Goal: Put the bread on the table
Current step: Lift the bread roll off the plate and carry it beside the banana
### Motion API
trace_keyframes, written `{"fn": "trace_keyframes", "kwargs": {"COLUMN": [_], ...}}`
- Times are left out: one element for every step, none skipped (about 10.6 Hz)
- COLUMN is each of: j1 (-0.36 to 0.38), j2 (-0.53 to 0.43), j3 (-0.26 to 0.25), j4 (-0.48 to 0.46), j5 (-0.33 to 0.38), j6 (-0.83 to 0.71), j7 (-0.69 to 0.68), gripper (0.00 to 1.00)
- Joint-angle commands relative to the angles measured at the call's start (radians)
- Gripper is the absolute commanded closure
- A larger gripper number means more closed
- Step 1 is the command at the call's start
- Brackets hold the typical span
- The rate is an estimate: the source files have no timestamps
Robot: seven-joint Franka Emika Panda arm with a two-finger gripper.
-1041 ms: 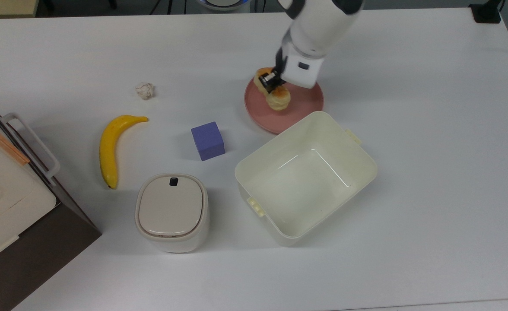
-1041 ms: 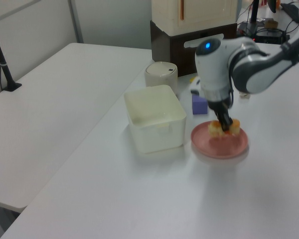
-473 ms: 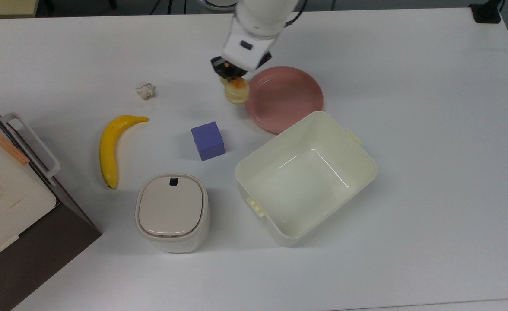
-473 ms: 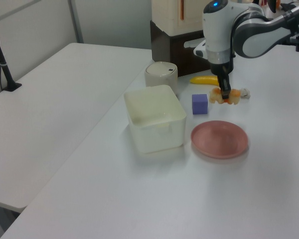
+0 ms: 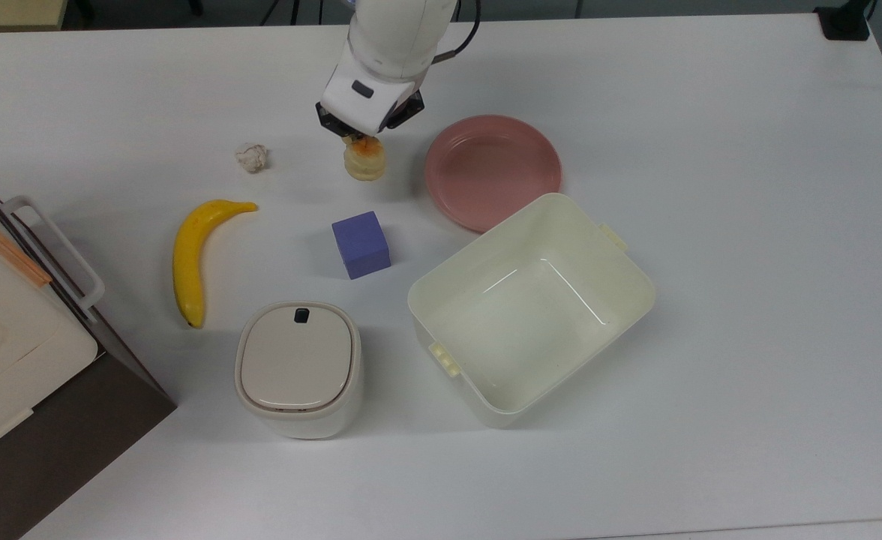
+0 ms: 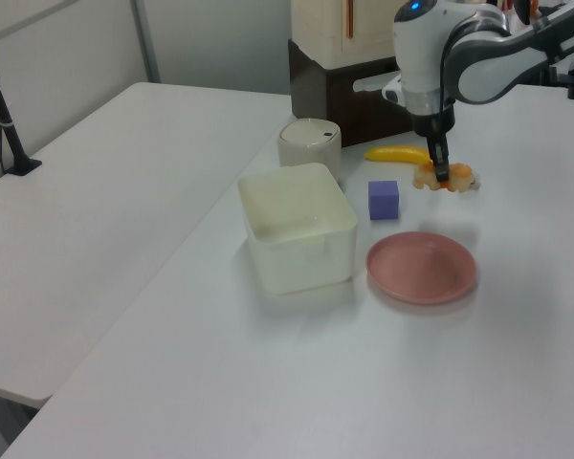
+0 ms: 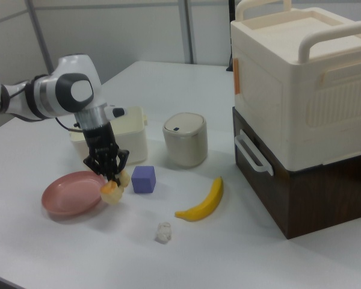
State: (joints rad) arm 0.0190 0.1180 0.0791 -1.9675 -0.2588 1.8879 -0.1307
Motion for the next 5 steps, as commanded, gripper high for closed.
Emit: {"fn": "trace_keyframes", "kwargs": {"j1": [-0.004, -0.013, -0.02, -0.034, -0.042], "j2": [0.018, 0.029, 0.041, 0.058, 0.065], "j3": [-0.001, -0.001, -0.001, -0.001, -0.001], "j4": [-0.037, -0.05, -0.051, -0.051, -0.051], "j5": [-0.034, -0.039, -0.052, -0.062, -0.068], "j6": [-0.01, -0.007, -0.006, -0.004, 0.003], "j7": [-0.001, -0.001, -0.001, -0.001, -0.001], "gripper": [1.0, 1.0, 1.0, 1.0, 1.0]}}
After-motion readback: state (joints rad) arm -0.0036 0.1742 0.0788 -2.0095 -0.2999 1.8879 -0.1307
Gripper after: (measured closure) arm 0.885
